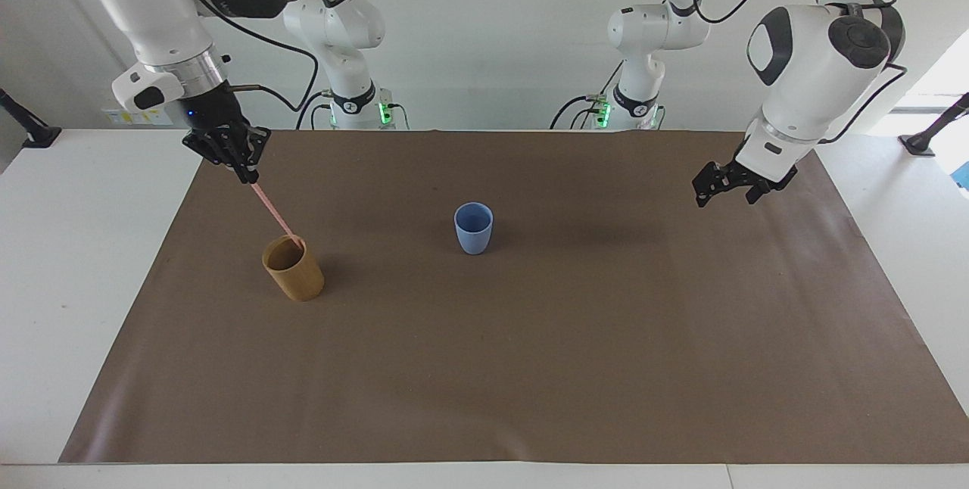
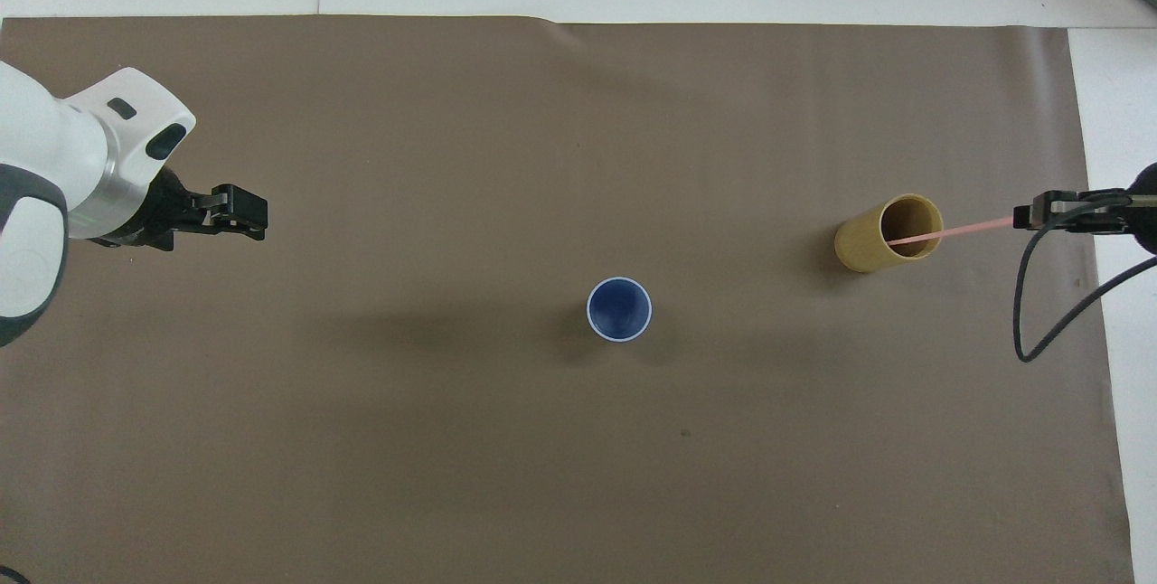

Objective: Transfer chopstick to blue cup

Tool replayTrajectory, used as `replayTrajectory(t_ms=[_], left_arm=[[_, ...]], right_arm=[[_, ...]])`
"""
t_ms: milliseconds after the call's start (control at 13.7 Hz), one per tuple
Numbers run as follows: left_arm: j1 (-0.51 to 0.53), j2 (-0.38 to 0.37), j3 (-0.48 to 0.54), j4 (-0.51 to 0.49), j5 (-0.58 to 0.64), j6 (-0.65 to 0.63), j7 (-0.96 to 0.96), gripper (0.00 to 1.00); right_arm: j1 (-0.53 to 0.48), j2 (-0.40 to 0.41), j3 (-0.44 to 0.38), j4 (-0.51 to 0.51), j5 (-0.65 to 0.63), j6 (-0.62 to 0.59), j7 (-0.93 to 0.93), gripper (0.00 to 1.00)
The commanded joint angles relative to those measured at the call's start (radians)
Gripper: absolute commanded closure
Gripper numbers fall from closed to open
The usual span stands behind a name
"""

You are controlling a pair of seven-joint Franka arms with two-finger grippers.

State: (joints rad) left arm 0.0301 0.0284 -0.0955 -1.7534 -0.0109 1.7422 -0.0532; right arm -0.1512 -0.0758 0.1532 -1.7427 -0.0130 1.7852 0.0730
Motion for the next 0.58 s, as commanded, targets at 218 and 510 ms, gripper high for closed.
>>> replayTrajectory(t_ms=[218,510], left_arm=[[0.028,-0.044,-0.003,0.162,0.012,-0.2,0.052,0.0],[0.028,-0.054,0.002,0.239,0.012,-0.306,0.052,0.0]], right_arm=[[0.165,0.004,0.003,0.055,-0.093,-0.03,0.131,1.0],[0.271,-0.009,0.008,0.057,-0.073,-0.017,0.172,1.0]])
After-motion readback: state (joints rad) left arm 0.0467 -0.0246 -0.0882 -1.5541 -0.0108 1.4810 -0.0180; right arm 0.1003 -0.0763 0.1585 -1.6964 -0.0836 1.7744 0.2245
